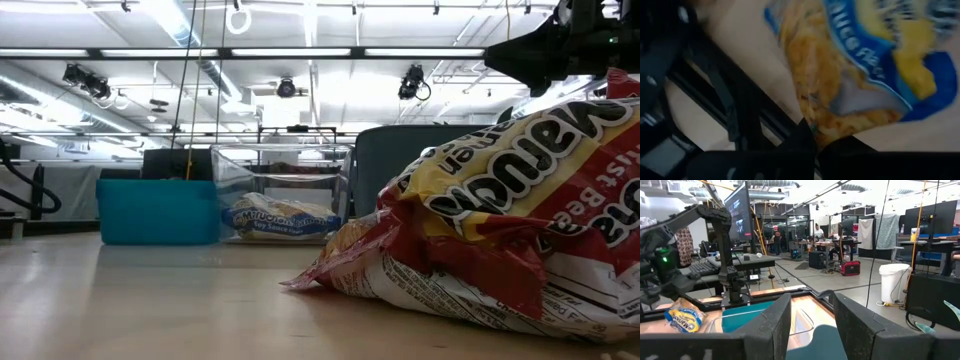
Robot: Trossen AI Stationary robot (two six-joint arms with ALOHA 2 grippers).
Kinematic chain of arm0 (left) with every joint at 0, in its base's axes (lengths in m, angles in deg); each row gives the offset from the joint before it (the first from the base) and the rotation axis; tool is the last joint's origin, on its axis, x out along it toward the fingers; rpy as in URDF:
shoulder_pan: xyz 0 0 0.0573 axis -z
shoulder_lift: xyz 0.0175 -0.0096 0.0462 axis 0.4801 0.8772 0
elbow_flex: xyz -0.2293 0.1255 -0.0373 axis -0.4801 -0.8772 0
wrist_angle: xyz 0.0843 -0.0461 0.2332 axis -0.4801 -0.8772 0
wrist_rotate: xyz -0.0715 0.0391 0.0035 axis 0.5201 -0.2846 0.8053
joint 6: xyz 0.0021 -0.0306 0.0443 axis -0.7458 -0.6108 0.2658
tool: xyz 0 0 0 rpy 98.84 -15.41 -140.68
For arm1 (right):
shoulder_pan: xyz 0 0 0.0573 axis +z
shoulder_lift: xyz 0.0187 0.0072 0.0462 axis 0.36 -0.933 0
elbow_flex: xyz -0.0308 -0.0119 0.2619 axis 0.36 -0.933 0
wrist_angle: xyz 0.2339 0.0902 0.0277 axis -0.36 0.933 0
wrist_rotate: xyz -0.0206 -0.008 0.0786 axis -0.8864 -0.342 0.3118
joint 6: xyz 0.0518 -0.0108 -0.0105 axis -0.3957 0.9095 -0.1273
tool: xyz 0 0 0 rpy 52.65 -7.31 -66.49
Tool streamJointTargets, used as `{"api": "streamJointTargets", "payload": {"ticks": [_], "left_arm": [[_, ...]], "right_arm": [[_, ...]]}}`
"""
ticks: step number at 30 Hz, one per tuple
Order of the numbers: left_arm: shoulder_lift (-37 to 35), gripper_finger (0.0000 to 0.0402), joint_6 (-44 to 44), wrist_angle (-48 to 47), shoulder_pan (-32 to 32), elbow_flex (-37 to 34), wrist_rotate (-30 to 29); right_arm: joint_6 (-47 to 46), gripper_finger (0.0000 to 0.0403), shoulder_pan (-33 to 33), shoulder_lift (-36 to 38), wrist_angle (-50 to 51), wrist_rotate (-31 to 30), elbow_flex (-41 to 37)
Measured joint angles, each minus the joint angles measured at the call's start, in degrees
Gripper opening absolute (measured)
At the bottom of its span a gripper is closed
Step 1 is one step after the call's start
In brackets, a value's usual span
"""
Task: Sort Maruchan noodles
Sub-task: Put the blue noodle pack into the transparent bin
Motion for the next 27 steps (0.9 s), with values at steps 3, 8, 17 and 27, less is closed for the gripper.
{"api": "streamJointTargets", "payload": {"ticks": [3, 8, 17, 27], "left_arm": [[0.0, 0.0003, 4.8, -1.3, -1.8, 4.3, -4.0], [0.0, 0.0002, 13.5, -2.4, -5.9, 10.5, -12.3], [0.0, 0.0001, 34.2, -5.9, -16.8, 18.4, -28.6], [0.0, 0.0004, 63.1, -0.9, -32.1, 27.9, -40.2]], "right_arm": [[0.0, 0.0153, 0.0, 0.0, 0.0, 0.0, 0.0], [0.0, 0.0153, 0.0, 0.0, 0.0, 0.0, 0.0], [0.0, 0.0153, 0.0, 0.0, 0.0, 0.0, 0.0], [0.0, 0.0153, 0.0, 0.0, 0.0, 0.0, 0.0]]}}
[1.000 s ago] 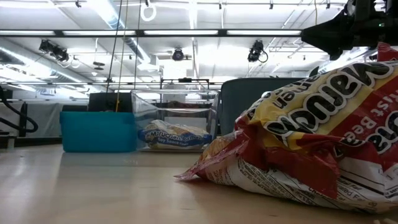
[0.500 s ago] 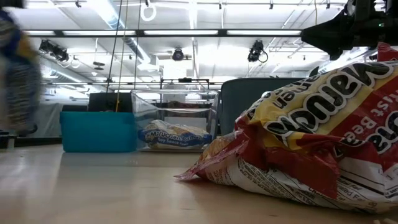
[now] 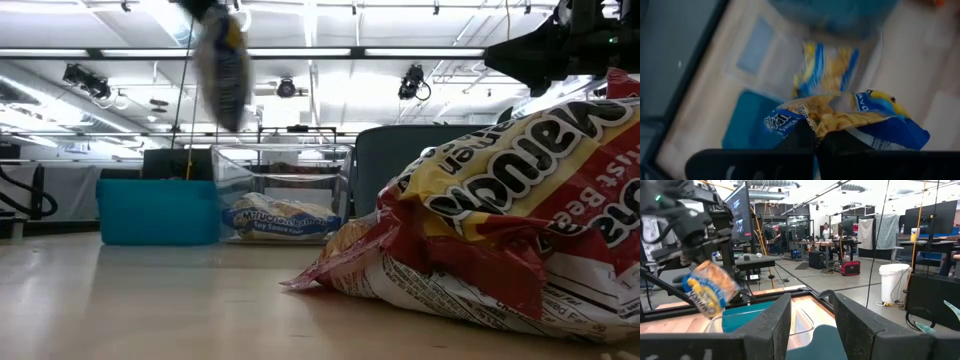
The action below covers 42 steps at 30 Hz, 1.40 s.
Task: Sort Maruchan noodles
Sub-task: Put the blue noodle pack into the transparent bin
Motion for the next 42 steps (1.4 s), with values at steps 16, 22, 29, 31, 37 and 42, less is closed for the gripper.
{"api": "streamJointTargets", "payload": {"ticks": [16, 22, 29, 31, 37, 42], "left_arm": [[0.6, 0.0002, 20.6, 23.6, -22.1, -8.4, 6.6], [0.6, 0.0001, 20.7, 37.5, -30.0, -16.3, 14.2], [0.6, 0.0002, 15.7, 49.1, -37.5, -23.8, 21.8], [0.5, 0.0004, 14.9, 49.1, -37.9, -25.3, 23.4], [0.5, 0.0008, 12.6, 48.6, -36.3, -30.3, 25.7], [0.5, 0.0009, 11.3, 50.7, -35.0, -30.9, 24.8]], "right_arm": [[0.0, 0.0153, 0.0, 0.0, 0.0, 0.0, 0.0], [0.0, 0.0153, 0.0, 0.0, 0.0, 0.0, 0.0], [0.0, 0.0153, 0.0, 0.0, 0.0, 0.0, 0.0], [0.0, 0.0153, 0.0, 0.0, 0.0, 0.0, 0.0], [0.0, 0.0153, 0.0, 0.0, 0.0, 0.0, 0.0], [0.0, 0.0153, 0.0, 0.0, 0.0, 0.0, 0.0]]}}
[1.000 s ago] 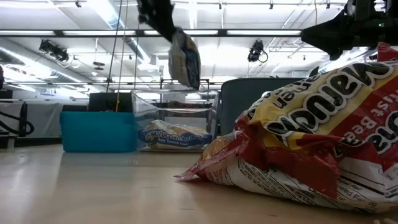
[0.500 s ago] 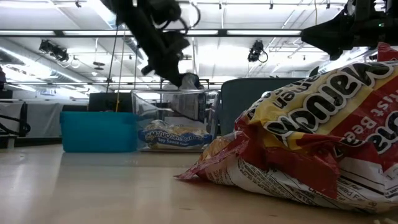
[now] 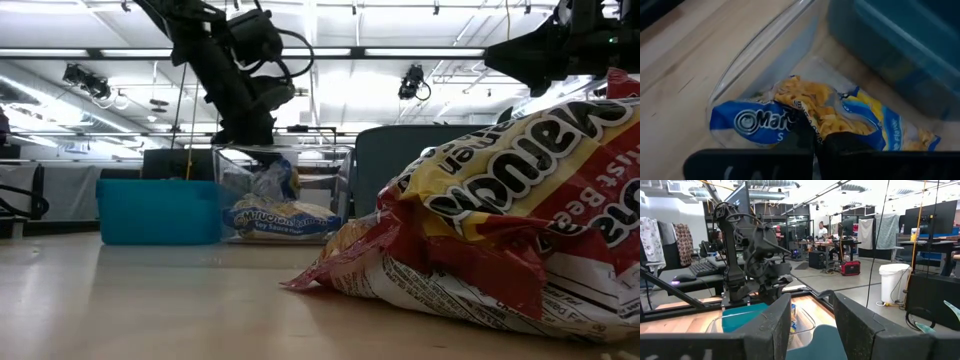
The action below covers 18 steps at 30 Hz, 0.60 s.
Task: Sort Maruchan noodles
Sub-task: Put the blue noodle pack into the transparent bin
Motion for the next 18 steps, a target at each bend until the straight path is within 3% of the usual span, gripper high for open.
{"api": "streamJointTargets", "payload": {"ticks": [7, 12, 18], "left_arm": [[0.0, 0.001, -1.4, 9.6, 1.6, 0.0, 0.0], [0.0, 0.0011, -0.8, 10.4, 3.5, -0.9, -2.7], [0.0, 0.0011, -1.2, 7.2, 4.5, -3.8, -2.1]], "right_arm": [[0.0, 0.0153, 0.0, 0.0, 0.0, 0.0, 0.0], [0.0, 0.0153, 0.0, 0.0, 0.0, 0.0, 0.0], [0.0, 0.0153, 0.0, 0.0, 0.0, 0.0, 0.0]]}}
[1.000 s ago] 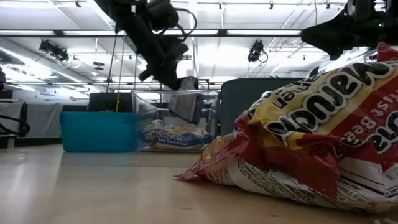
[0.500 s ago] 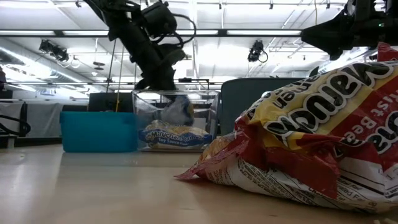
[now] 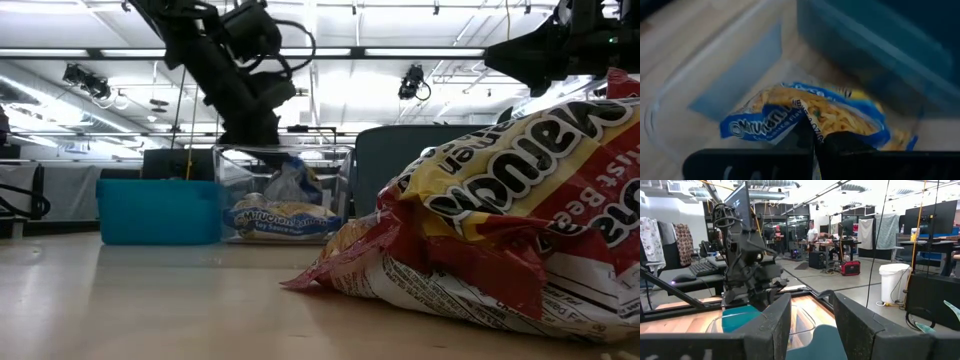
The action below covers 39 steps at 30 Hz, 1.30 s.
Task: Sort Maruchan noodles
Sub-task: Put the blue noodle pack into the transparent bin, then put the red noodle pack into the right blue bin
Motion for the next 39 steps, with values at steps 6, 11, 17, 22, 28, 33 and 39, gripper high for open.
{"api": "streamJointTargets", "payload": {"ticks": [6, 11, 17, 22, 28, 33, 39], "left_arm": [[0.0, 0.0017, -1.6, -3.6, -0.1, 0.1, 8.0], [0.0, 0.0056, -0.3, -11.5, -0.1, 3.1, 11.6], [0.0, 0.0104, 6.1, -16.9, 0.0, 9.7, 16.6], [-0.2, 0.0111, 11.1, -20.6, 0.8, 16.8, 14.3], [-0.2, 0.0108, 13.7, -20.4, 5.1, 19.7, 11.9], [2.0, 0.0108, 13.7, -14.3, 11.9, 19.6, 12.0], [7.0, 0.0107, 9.8, -7.8, 18.9, 20.3, 11.0]], "right_arm": [[0.0, 0.0153, 0.0, 0.0, 0.0, 0.0, 0.0], [0.0, 0.0153, 0.0, 0.0, 0.0, 0.0, 0.0], [0.0, 0.0153, 0.0, 0.0, 0.0, 0.0, 0.0], [0.0, 0.0153, 0.0, 0.0, 0.0, 0.0, 0.0], [0.0, 0.0153, 0.0, 0.0, 0.0, 0.0, 0.0], [0.0, 0.0153, 0.0, 0.0, 0.0, 0.0, 0.0], [0.0, 0.0153, 0.0, 0.0, 0.0, 0.0, 0.0]]}}
